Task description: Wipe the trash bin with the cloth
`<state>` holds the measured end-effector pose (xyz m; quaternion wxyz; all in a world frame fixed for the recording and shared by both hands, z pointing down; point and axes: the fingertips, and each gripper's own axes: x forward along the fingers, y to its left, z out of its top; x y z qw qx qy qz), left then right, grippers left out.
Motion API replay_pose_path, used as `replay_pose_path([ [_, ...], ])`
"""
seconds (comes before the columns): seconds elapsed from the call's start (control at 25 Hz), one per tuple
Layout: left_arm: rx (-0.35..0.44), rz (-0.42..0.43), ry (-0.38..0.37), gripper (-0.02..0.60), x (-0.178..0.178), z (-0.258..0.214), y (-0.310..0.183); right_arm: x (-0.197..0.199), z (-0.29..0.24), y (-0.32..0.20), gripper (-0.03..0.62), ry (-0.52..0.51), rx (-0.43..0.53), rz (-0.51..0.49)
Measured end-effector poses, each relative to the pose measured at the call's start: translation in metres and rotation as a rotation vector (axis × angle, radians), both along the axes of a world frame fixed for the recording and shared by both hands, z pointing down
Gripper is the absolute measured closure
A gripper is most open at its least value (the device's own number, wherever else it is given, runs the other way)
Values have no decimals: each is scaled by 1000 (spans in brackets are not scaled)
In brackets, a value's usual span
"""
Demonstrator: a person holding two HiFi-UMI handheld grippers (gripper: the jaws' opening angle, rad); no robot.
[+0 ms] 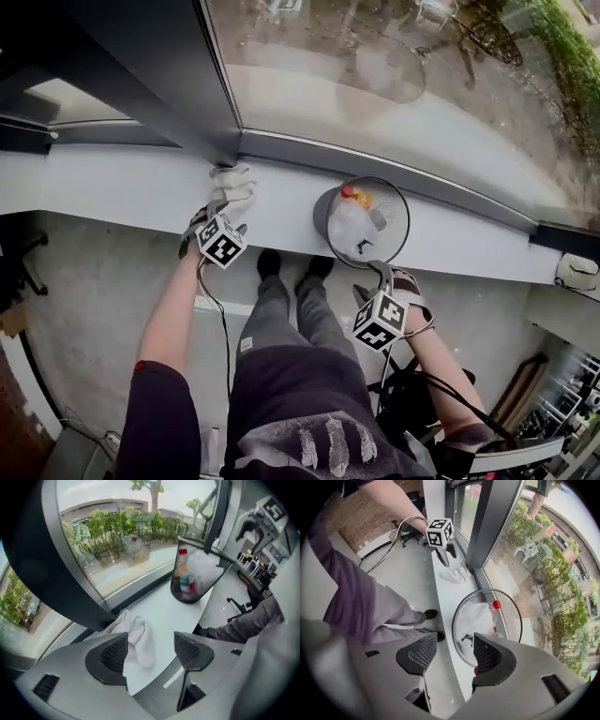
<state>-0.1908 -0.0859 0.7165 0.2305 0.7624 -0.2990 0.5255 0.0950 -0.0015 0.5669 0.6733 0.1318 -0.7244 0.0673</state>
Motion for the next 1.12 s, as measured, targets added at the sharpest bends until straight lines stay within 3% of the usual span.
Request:
replay_pose_path([
  [0.16, -61, 28, -103, 287, -7, 53, -6, 0, 30, -20, 372, 33, -8, -53],
  [0.32, -84, 119, -203, 287, -11, 96, -5, -3, 57, -13, 373, 99, -49, -129],
  [0.52, -80, 107, -282, 336, -30, 125, -8, -21, 76, 2, 376, 79, -79, -138],
  [0.56, -73, 112, -292, 350, -31, 128, -9, -23, 78, 4, 397, 73, -87, -124],
  [0.6, -67, 118, -306, 367, -32, 131, -8, -23, 79, 4, 501, 67, -83, -109],
  [0.64, -61, 123, -322, 387, -34, 134, -7, -24, 79, 3, 560, 60, -74, -91],
  [0.72, -42, 115, -341, 461, -37, 139, -8, -24, 77, -1, 566, 35, -69, -45],
  [0.8, -39, 83, -321, 537, -38, 141, -8, -25, 74, -4, 568, 2, -76, -3],
  [0.92, -73, -25, -219, 549, -32, 140, -7, -23, 73, -6, 568, -24, -69, 17],
  [1.0, -80, -135, -85, 554, -19, 126, -9, -23, 73, -5, 568, -25, -72, 19],
  [1.12, 0, -228, 123, 554, 6, 73, -22, -25, 74, -5, 568, -28, -78, 25],
])
